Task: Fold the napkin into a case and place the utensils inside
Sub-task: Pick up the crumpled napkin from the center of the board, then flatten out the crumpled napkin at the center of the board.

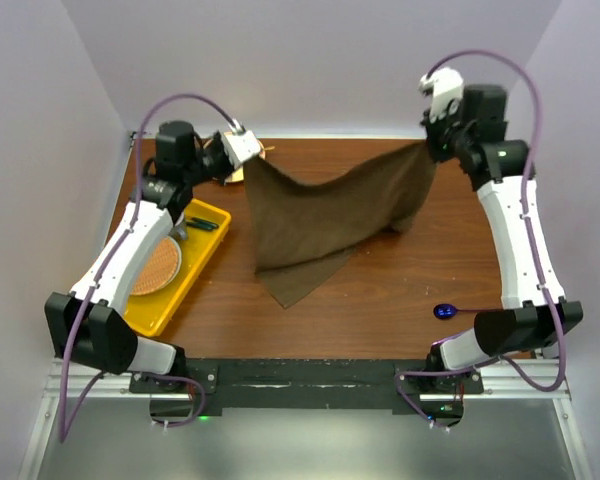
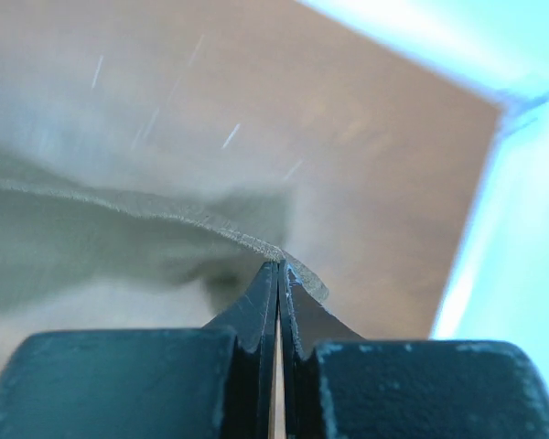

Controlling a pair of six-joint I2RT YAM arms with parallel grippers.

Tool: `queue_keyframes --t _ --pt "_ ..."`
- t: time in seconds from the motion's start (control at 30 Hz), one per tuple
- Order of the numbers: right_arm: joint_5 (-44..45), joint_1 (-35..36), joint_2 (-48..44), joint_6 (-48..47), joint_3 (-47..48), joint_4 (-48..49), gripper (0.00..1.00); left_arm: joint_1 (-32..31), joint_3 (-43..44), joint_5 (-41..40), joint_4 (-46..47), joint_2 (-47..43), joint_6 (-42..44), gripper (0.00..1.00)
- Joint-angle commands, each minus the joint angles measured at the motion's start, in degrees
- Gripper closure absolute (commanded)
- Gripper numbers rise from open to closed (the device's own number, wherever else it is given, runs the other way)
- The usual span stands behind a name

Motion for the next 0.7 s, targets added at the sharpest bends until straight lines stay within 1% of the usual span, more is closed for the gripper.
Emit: queue_keyframes --t 0.0,0.03,0.07,0.13,0.23,0.27,0.3,0.37,0.47,0.5,0.6,0.67 --pt "2.5 -1.1 0.3 -2.1 16.1 5.0 1.0 -0.2 15.5 2.2 -2.9 2.9 -15.2 1.0" --pt "2.5 -1.1 0.1 -2.8 18.2 5.1 1.0 -0.2 18.2 2.4 -5.1 3.4 -15.9 1.0" --pt "2.0 -1.1 -0.2 -3.1 21.4 5.1 1.0 -0.2 22.9 2.9 -6.3 3.8 -17.0 1.0" --pt "0.8 -1.1 -3.1 -4.4 22.6 5.8 1.0 -0.2 27.6 5.0 -9.6 3.8 -18.4 1.0" --pt "-2.6 -1.0 -7.9 -6.4 20.8 6.9 1.0 -0.9 28.6 7.7 -12.3 0.3 -18.3 1.0" --pt "-3.5 -1.0 -11.3 -6.7 19.1 6.8 1.0 -2.7 28.2 7.6 -13.0 -1.0 -16.2 1.0" --pt "-4.6 -1.0 -12.8 -7.2 18.3 6.9 1.0 -3.7 27.9 7.5 -14.4 -3.6 -14.9 1.0" --pt "-5.2 -1.1 -16.7 -6.9 16.9 5.8 1.0 -5.6 27.1 7.5 -15.2 -6.1 -14.4 1.0" --pt "-6.6 -1.1 -20.6 -6.7 16.0 4.0 1.0 -5.8 27.7 8.7 -16.6 -9.8 -18.6 1.0" --pt "-7.2 -1.0 -23.4 -6.9 15.8 3.6 1.0 -5.9 27.8 8.9 -17.7 -11.2 -19.2 1.0" --pt "-8.5 -1.1 -27.1 -7.6 15.8 1.0 1.0 -5.9 29.0 8.9 -18.9 -13.4 -21.4 1.0" --pt "-9.7 -1.1 -27.9 -7.7 17.2 -1.3 1.0 -5.9 31.4 8.9 -20.0 -13.5 -23.1 1.0"
